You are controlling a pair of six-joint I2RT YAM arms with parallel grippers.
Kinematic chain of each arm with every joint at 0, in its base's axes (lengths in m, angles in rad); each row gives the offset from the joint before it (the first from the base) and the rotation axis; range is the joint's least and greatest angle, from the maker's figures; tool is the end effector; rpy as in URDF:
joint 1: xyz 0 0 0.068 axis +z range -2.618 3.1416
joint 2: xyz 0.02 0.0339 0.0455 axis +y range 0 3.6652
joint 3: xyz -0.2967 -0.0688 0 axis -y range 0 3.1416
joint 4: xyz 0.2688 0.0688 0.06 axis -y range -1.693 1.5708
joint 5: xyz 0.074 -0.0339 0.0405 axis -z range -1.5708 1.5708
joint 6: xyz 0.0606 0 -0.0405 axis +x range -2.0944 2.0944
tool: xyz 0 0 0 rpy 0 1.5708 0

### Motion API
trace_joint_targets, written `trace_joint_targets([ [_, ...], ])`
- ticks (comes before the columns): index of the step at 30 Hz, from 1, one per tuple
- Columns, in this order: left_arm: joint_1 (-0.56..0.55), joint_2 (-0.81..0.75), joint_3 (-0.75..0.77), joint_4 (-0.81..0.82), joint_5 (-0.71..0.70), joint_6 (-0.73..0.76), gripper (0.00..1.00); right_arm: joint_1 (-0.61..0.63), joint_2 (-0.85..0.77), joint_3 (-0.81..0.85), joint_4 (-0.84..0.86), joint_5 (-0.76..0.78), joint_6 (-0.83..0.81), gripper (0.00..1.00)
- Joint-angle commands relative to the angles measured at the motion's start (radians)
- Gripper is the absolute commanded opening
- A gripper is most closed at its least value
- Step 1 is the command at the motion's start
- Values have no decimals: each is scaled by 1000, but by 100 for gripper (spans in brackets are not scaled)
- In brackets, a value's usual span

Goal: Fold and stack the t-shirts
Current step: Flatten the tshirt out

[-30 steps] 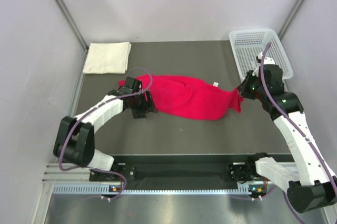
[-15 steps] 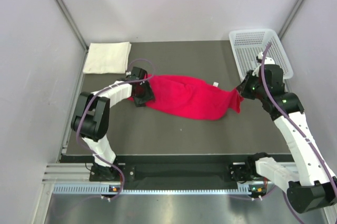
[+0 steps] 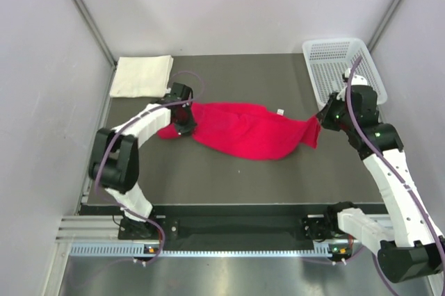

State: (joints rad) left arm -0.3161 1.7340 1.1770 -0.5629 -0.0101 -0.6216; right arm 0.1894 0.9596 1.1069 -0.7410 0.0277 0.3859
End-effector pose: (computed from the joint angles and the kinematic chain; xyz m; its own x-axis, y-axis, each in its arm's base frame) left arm 0.3678 -0.1196 0.1939 -0.8740 -0.3268 -0.3596 -0.2489 0.9367 -0.2464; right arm 0.2148 0.0395 0.3800 -0.5714 0.2736 -0.7738 0.0533 0.9532 0.2976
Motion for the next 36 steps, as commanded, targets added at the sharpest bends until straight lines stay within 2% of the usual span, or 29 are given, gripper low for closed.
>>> trace_joint_targets([
  [1,-3,-284,-34,-166,-24,63,0,-25,-64,63,25,81,-45,0],
  [3,-3,-443,-53,-254,-13,97,0,-24,-109,103,15,133,-59,0],
  [6,-1,-623,-54,-346,79,138,0,-28,-178,169,3,198,-62,0],
  [8,-1,-719,-24,-445,119,134,0,-27,-202,231,3,230,-55,0],
  [10,-1,-754,4,-511,136,137,0,-27,-220,283,5,254,-53,0],
  [13,-1,-723,32,-526,143,140,0,-27,-202,307,29,264,-54,0],
  [16,0,-602,68,-502,133,148,0,-27,-141,300,64,261,-39,0],
  [18,8,-454,131,-490,82,148,3,-27,-49,306,78,233,-38,0],
  [19,11,-400,153,-482,76,148,14,-25,-13,309,87,210,-30,0],
  [20,20,-292,183,-477,82,160,34,-25,19,307,112,195,-31,0],
  [21,35,-240,270,-495,96,158,43,-27,83,307,126,187,-32,0],
  [23,34,-122,358,-537,84,187,56,-27,184,341,112,172,-41,0],
  [24,32,-96,437,-554,70,197,58,-27,217,362,92,169,-47,0],
  [26,29,-76,480,-574,68,224,63,-28,267,413,42,158,-68,0],
  [29,22,-146,412,-537,200,238,64,-28,288,387,40,126,-78,0],
  [30,11,-178,320,-507,258,235,63,-28,266,366,64,123,-79,0],
  [31,-3,-217,262,-421,360,230,58,-27,255,323,74,115,-82,0],
  [33,-58,-338,93,-314,413,209,55,-28,234,292,81,109,-87,0],
  [34,-79,-370,46,-242,418,195,58,-28,229,272,81,100,-88,0],
  [36,-124,-410,-48,-212,415,146,68,-28,214,254,83,86,-90,0],
])
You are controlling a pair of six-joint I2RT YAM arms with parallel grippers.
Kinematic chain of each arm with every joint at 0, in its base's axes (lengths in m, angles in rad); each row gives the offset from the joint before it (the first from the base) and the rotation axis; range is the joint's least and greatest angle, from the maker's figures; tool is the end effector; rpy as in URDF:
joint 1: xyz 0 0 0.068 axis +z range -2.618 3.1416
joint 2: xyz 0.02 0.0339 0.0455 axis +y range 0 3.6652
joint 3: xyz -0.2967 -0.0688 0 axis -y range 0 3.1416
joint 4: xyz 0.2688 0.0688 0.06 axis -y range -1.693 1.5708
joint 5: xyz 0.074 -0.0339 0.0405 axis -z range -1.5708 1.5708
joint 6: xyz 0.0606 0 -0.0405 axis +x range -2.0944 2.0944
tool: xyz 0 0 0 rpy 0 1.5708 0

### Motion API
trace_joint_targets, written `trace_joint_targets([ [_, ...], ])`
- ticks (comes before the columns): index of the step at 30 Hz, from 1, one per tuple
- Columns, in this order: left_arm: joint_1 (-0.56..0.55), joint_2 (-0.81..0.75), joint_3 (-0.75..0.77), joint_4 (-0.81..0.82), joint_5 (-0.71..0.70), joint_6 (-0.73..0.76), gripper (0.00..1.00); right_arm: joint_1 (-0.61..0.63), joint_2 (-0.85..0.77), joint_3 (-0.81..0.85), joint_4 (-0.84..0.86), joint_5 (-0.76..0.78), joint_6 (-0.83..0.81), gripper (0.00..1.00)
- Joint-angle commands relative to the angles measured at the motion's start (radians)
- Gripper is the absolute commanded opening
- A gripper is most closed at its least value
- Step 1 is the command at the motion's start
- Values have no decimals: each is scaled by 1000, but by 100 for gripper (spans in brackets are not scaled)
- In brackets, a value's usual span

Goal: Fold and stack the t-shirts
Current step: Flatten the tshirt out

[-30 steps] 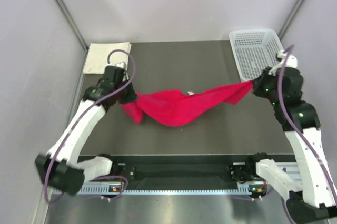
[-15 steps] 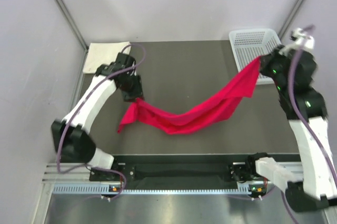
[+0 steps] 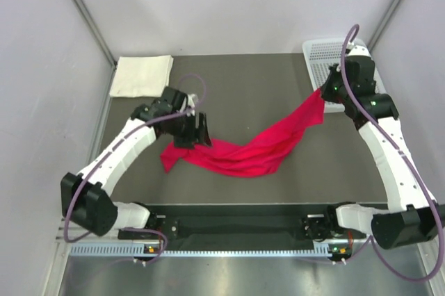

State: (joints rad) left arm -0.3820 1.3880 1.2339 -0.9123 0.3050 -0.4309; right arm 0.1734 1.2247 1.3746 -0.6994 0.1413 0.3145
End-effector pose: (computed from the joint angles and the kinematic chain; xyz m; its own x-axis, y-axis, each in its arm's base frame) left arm 0.2758 -0.1304 0.3079 -0.9429 -0.0506 -0.3293 0.1061 0.8913 -0.4407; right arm 0.2876 0.0417 0.4221 -0.5054 0.2224 -0.8337 0.1092 0.9749 0.1939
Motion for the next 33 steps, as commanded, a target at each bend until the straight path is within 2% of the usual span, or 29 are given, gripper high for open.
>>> trace_joint_targets([
  [1,-69,-61,-123,150,94,-58,76,-14,-57,-31,43,-43,-15,0],
  [4,-89,-20,-146,168,82,-81,77,-15,-80,-54,46,-55,-5,0],
  [7,-92,34,-142,202,105,-88,68,-15,-100,-68,46,-65,1,0],
  [9,-92,89,-123,210,100,-82,58,-15,-114,-72,41,-65,0,0],
  [11,-90,164,-110,228,114,-81,56,-15,-131,-83,37,-59,-3,0],
  [14,-90,224,-73,227,92,-75,56,-20,-152,-94,34,-57,-2,0],
  [15,-89,242,-62,227,83,-69,63,-20,-156,-95,26,-58,0,0],
  [16,-89,262,-50,227,62,-60,64,-20,-160,-101,20,-62,1,0],
  [19,-64,435,68,202,59,1,66,-22,-180,-108,6,-59,1,0],
  [23,-26,555,273,190,40,17,63,-23,-182,-101,-11,-51,-8,0],
  [24,-23,568,310,190,37,21,60,-25,-180,-95,-18,-52,-11,0],
  [27,-20,620,441,187,-21,49,3,-26,-179,-91,-23,-54,-12,0],
  [28,-15,655,479,167,-47,41,0,-25,-179,-92,-20,-54,-12,0],
  [31,8,662,591,133,-107,32,0,-25,-174,-95,-18,-68,-8,0],
  [33,8,632,590,119,-135,32,12,-26,-174,-98,-18,-78,-6,0],
])
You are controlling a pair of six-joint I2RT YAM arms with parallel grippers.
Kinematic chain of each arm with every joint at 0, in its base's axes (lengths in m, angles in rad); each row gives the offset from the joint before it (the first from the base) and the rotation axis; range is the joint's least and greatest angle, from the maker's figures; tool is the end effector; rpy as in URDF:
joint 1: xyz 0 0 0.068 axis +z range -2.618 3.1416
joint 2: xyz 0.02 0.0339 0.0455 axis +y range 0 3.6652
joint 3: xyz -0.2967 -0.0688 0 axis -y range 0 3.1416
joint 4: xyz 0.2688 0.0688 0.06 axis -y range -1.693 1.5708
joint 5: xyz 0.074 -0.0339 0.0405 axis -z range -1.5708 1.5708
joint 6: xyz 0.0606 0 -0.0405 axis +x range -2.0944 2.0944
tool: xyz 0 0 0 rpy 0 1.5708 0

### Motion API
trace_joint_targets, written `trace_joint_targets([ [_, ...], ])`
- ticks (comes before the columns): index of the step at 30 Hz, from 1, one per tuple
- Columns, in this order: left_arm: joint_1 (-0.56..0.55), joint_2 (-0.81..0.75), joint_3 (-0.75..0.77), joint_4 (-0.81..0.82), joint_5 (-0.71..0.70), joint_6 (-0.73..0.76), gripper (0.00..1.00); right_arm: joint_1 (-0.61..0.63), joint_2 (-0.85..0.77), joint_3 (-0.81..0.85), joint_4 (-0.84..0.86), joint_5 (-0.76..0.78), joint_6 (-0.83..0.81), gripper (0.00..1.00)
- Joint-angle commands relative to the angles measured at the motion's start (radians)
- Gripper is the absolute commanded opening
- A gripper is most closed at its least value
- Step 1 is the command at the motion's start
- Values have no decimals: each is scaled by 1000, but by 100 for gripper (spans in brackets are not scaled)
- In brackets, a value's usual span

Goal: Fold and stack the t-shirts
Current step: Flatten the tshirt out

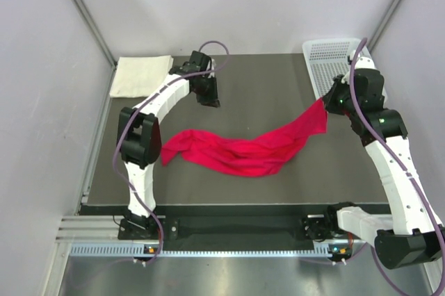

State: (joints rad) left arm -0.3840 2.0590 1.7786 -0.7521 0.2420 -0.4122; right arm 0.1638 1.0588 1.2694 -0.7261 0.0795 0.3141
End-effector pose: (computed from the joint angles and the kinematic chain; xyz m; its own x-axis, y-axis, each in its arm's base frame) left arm 0.4602 -0.2016 0.2448 -0.9207 -0.0475 -0.3873 0.1187 0.9115 -0.3939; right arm 0.2394 0.0347 0.4208 -0.4917 0.2309 -0.8396 0.0605 0.9709 0.2316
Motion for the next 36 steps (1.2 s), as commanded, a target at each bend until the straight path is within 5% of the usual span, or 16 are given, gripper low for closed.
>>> trace_joint_targets([
  [1,8,-78,36,-52,-69,12,20,-17,-10,5,10,-18,-4,0],
  [2,4,-106,-17,-61,-64,9,30,-15,-13,4,10,-20,-3,0],
  [3,-1,-135,-62,-55,-46,9,57,-18,-17,-1,10,-20,-3,0],
  [5,-12,-227,-209,-46,-21,7,68,-17,-26,-10,14,-21,-3,0],
  [7,-16,-315,-345,-10,20,3,91,-18,-34,-27,22,-18,-1,0],
  [13,-19,-478,-571,167,20,-13,83,-21,-48,-51,36,-37,3,0],
  [23,-19,-332,-515,93,-133,-131,54,-21,-51,-56,33,-43,2,0],
  [25,-21,-318,-486,67,-174,-149,56,-20,-56,-56,31,-41,-1,0],
  [26,-21,-324,-487,59,-214,-160,68,-20,-56,-57,28,-38,-3,0],
  [29,-19,-330,-508,83,-233,-177,76,-21,-59,-58,30,-38,-3,0],
  [36,-18,-246,-475,82,-216,-172,69,-23,-51,-50,33,-35,-4,0],
])
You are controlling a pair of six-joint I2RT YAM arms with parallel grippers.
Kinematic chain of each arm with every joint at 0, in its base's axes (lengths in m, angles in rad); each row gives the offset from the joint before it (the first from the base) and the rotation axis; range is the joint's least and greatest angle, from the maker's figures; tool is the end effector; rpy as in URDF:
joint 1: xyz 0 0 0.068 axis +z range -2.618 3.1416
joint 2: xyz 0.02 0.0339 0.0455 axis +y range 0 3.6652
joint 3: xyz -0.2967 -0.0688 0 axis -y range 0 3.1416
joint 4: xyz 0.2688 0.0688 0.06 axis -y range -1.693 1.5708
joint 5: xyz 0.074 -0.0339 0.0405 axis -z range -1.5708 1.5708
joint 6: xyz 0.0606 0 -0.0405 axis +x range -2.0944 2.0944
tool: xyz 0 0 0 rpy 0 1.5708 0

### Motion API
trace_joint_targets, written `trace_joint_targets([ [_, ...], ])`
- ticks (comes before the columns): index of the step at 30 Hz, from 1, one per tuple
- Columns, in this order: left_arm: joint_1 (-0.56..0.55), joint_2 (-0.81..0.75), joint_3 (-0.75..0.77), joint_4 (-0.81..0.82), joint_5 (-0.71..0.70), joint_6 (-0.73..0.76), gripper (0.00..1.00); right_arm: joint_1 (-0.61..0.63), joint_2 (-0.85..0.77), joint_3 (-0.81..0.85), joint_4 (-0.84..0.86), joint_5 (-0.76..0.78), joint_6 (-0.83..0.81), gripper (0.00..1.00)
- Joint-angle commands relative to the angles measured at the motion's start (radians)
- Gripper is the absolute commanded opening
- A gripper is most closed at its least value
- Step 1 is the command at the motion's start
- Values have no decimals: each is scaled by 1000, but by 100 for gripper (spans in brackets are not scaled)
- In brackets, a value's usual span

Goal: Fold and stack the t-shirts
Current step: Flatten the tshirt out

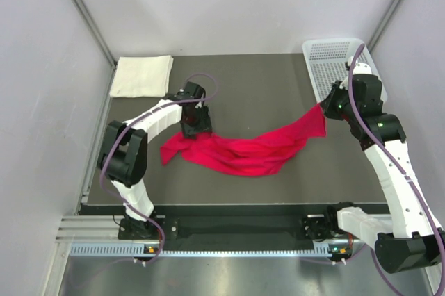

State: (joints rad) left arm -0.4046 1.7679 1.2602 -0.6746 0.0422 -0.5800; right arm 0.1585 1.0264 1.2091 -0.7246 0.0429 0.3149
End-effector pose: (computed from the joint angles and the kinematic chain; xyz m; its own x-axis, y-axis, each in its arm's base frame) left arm 0.3604 -0.1571 0.2017 -0.9352 -0.1951 -0.2954 -0.1250 0.9626 -0.2402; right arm 0.2325 0.0345 0.4058 -0.5219 0.2299 -0.8215 0.0423 0.9688 0.2443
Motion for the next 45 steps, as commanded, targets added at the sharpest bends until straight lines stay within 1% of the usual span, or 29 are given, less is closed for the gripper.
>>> trace_joint_targets([
  [1,3,57,50,-2,-19,0,64,-17,-12,12,33,2,-4,0],
  [3,3,85,71,-5,-19,17,54,-17,-8,18,37,2,-5,0],
  [4,3,90,76,-3,-21,22,39,-19,-5,20,39,2,-5,0],
  [5,3,94,83,-6,-24,25,32,-19,-3,23,39,3,-5,0],
  [7,3,93,110,-29,-33,32,7,-20,1,24,39,2,-5,0],
  [8,3,82,117,-37,-66,35,0,-20,3,24,40,0,-7,0],
  [10,3,59,134,-46,-73,46,0,-19,6,24,42,-1,-7,0],
  [16,3,-94,192,-126,-53,69,0,-22,21,40,51,8,-4,0],
  [21,4,-249,261,-223,-91,97,0,-34,46,121,51,40,-10,0],
  [26,16,-390,260,-261,-139,111,0,-37,32,176,34,45,-7,0],
  [30,18,-511,217,-267,-183,106,0,-37,-50,164,22,48,7,0],
  [32,20,-547,176,-321,-194,68,0,-40,-81,138,13,49,15,0],
  [34,29,-579,124,-367,-176,23,0,-39,-120,110,-5,41,32,0],
  [35,32,-599,43,-384,-125,-19,0,-37,-130,101,-10,26,38,0],
  [36,32,-619,-8,-375,-98,-39,3,-37,-150,92,-22,19,41,0],
  [37,33,-663,-62,-362,-75,-55,9,-39,-160,74,-27,3,49,0],
  [38,41,-680,-155,-352,-49,-81,12,-39,-169,61,-35,0,50,0],
  [39,47,-696,-194,-353,-19,-95,16,-40,-187,49,-47,-1,50,0],
  [41,61,-731,-279,-332,27,-103,28,-37,-204,11,-55,0,52,0],
  [42,61,-739,-297,-309,68,-104,38,-37,-218,1,-64,-3,52,0],
  [45,61,-728,-324,-275,126,-92,46,-37,-236,-32,-71,-18,59,0],
])
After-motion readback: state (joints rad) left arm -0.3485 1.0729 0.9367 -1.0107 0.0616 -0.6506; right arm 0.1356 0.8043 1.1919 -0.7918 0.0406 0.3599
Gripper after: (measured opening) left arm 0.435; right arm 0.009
